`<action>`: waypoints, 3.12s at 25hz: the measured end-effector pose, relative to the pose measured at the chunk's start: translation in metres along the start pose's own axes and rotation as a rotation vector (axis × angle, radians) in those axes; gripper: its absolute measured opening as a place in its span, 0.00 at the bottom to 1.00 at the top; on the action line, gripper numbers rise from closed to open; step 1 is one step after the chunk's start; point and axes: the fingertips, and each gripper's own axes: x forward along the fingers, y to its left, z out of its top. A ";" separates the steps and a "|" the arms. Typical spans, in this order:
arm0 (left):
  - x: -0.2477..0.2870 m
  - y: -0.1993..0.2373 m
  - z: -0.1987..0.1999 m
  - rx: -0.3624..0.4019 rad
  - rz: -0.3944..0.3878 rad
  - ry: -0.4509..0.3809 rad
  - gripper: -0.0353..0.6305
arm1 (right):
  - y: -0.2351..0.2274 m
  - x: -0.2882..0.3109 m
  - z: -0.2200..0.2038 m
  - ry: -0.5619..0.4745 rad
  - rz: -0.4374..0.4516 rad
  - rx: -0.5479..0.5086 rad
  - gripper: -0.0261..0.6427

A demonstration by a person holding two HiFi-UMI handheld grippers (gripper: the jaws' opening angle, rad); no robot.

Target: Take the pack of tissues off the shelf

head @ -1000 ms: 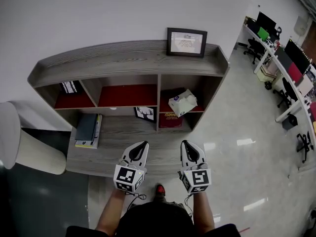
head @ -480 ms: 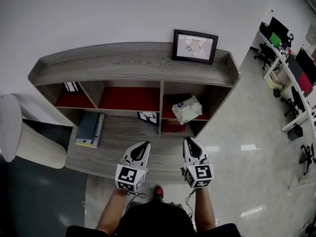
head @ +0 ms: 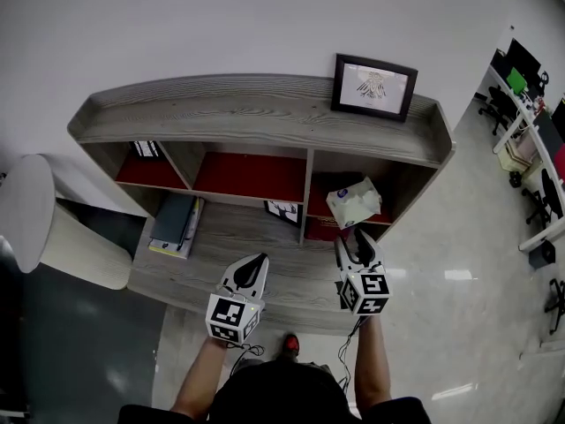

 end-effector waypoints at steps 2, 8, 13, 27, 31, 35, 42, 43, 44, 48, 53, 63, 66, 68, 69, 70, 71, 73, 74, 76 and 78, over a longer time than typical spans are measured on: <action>-0.001 0.005 0.000 0.001 0.016 0.003 0.06 | -0.003 0.009 -0.001 0.008 0.002 -0.004 0.33; -0.002 0.013 -0.004 0.000 0.039 0.016 0.06 | -0.011 0.029 -0.005 0.041 -0.027 -0.049 0.33; 0.001 0.020 -0.007 -0.002 0.055 0.029 0.06 | -0.015 0.038 -0.013 0.067 -0.033 -0.049 0.33; 0.006 0.023 -0.011 -0.012 0.062 0.044 0.06 | -0.028 0.044 -0.015 0.084 -0.094 -0.038 0.13; 0.004 0.024 -0.011 -0.010 0.063 0.039 0.06 | -0.029 0.042 -0.014 0.083 -0.099 -0.029 0.11; 0.000 0.023 -0.010 -0.011 0.063 0.036 0.06 | -0.030 0.037 -0.010 0.067 -0.109 -0.033 0.09; -0.010 0.020 -0.008 -0.014 0.058 0.021 0.06 | -0.020 0.020 0.011 0.014 -0.099 -0.067 0.08; -0.012 0.020 -0.007 -0.014 0.057 0.019 0.06 | -0.018 0.017 0.013 0.009 -0.101 -0.074 0.08; -0.015 0.019 -0.007 -0.014 0.056 0.016 0.06 | -0.016 0.014 0.016 0.004 -0.103 -0.079 0.08; -0.025 0.020 -0.005 -0.014 0.056 0.000 0.06 | -0.008 0.000 0.029 -0.029 -0.108 -0.096 0.08; -0.040 0.022 0.000 -0.016 0.059 -0.023 0.06 | 0.009 -0.024 0.045 -0.071 -0.108 -0.122 0.08; -0.081 0.031 0.002 -0.027 0.070 -0.053 0.06 | 0.064 -0.062 0.052 -0.107 -0.087 -0.152 0.08; -0.096 0.034 0.002 -0.027 0.076 -0.057 0.06 | 0.085 -0.065 0.048 -0.101 -0.063 -0.152 0.08; -0.106 0.036 0.000 -0.027 0.082 -0.056 0.06 | 0.100 -0.067 0.044 -0.098 -0.044 -0.151 0.08; -0.112 0.038 -0.002 -0.030 0.086 -0.054 0.06 | 0.109 -0.067 0.043 -0.097 -0.032 -0.151 0.08; -0.118 0.040 -0.004 -0.034 0.093 -0.052 0.06 | 0.117 -0.068 0.042 -0.099 -0.018 -0.153 0.08; -0.124 0.043 -0.006 -0.038 0.101 -0.049 0.06 | 0.126 -0.069 0.042 -0.100 -0.003 -0.155 0.08; -0.135 0.048 -0.011 -0.048 0.120 -0.046 0.06 | 0.142 -0.069 0.039 -0.098 0.026 -0.160 0.08; -0.141 0.051 -0.014 -0.052 0.129 -0.045 0.06 | 0.149 -0.068 0.038 -0.095 0.040 -0.161 0.08; -0.151 0.057 -0.020 -0.060 0.146 -0.040 0.06 | 0.162 -0.067 0.033 -0.087 0.063 -0.163 0.08; -0.159 0.062 -0.026 -0.064 0.162 -0.035 0.06 | 0.174 -0.065 0.028 -0.080 0.083 -0.166 0.08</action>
